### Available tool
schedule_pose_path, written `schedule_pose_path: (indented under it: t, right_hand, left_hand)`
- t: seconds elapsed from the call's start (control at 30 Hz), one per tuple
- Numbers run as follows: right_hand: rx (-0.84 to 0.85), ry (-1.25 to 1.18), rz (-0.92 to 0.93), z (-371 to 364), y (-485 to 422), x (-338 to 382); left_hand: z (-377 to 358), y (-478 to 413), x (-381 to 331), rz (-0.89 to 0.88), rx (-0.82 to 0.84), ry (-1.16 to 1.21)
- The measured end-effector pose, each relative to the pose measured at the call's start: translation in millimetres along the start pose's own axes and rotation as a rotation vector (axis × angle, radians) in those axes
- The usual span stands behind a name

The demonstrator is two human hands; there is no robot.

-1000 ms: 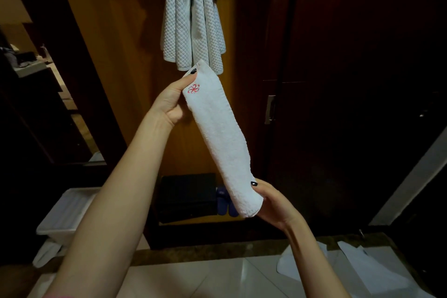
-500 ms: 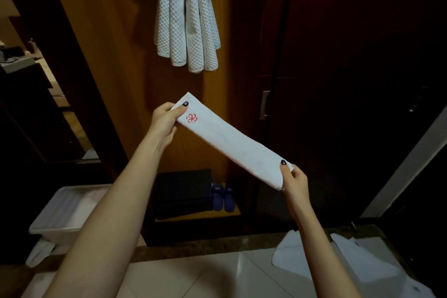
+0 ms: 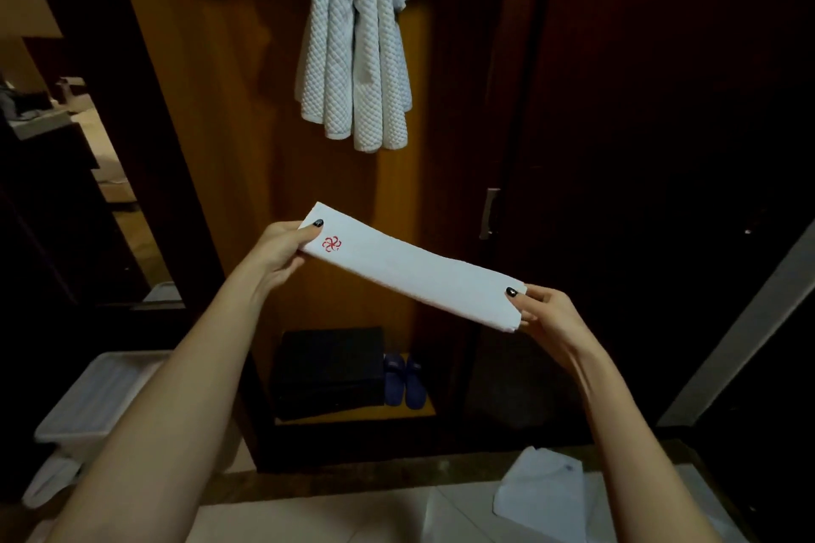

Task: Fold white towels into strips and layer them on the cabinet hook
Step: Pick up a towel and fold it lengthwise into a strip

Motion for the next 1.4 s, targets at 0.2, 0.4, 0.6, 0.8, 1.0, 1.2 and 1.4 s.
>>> schedule_pose_path:
  t: [0.2, 0.4, 0.6, 0.8, 1.0, 1.2, 1.4]
  right_hand:
    - [-0.034, 0.124, 0.106, -4.4, -35.6, 87.5]
    - [-0.16, 0.22, 0.274, -0.6, -89.4, 196.1]
    - [-0.236, 0.277, 0.404, -4.4, -153.0, 291.2]
    - [-0.263, 0.226, 0.502, -11.4, -225.3, 378.3]
    - [-0.244, 0.113, 0.586, 0.5, -306.5, 463.7]
    - [-0.28, -0.084, 0.605, 18.1, -387.1, 522.2]
    - [-0.307, -0.131, 0.572, 10.5, -460.1, 544.6]
  left_hand:
    - [3.7, -13.8, -60.9, -0.16, 0.001, -0.007]
    - [-2.6, -37.1, -149.0, -0.367, 0.036, -0.018]
    - [-10.4, -75.2, -234.6, -0.539, 0.039, -0.038]
    - [-18.4, -139.9, -310.9, -0.63, 0.026, 0.049]
    - [-52.5, -228.4, -382.2, -0.637, 0.108, 0.211]
    - [-92.9, -305.1, -441.5, -0.622, 0.154, 0.385]
    - [-104.6, -361.3, -475.4, -0.631, 0.134, 0.466]
Point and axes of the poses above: each hand's wrist, its own y-axis away from the middle knuckle, its own z-axis out of the back of the hand, x = y × z, the point moved 9 cm from there along -y, towards the middle knuckle, and after that the axes turned 15 degrees about y, right-handed, at the moved point
